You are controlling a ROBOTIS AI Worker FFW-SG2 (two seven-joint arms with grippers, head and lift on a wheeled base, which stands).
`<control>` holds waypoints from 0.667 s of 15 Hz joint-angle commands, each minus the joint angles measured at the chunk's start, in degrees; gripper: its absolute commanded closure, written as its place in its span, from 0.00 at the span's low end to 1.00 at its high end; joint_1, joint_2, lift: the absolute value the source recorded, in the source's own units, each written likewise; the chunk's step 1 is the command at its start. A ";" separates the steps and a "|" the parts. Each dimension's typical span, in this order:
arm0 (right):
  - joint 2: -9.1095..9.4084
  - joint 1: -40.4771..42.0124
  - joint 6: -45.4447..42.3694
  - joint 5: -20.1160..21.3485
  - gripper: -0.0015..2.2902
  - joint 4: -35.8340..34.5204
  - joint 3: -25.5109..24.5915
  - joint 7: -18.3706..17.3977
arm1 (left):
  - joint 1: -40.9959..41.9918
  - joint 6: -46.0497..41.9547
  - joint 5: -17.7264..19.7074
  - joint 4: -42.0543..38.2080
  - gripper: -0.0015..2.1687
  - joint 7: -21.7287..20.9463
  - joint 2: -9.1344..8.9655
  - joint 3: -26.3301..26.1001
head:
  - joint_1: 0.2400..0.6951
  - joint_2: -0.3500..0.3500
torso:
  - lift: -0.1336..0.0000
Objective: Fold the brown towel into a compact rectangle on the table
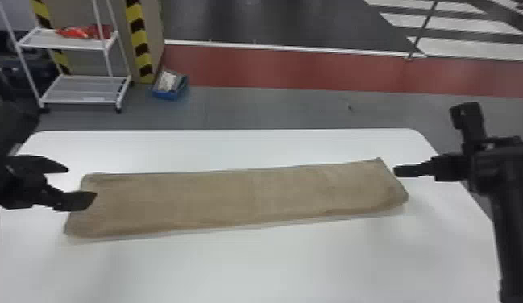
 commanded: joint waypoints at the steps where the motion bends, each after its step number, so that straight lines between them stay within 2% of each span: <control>1: 0.00 0.03 -0.17 -0.03 0.06 0.00 -0.05 0.01 | 0.01 -0.33 0.00 0.03 0.03 -0.04 0.00 0.00 | 1.00 0.33 | 0.07; 10: -0.35 0.56 -0.17 -0.03 0.06 -0.17 -0.67 0.01 | 0.01 -0.86 0.00 -0.06 0.03 -0.92 0.09 0.26 | 1.00 0.32 | 0.07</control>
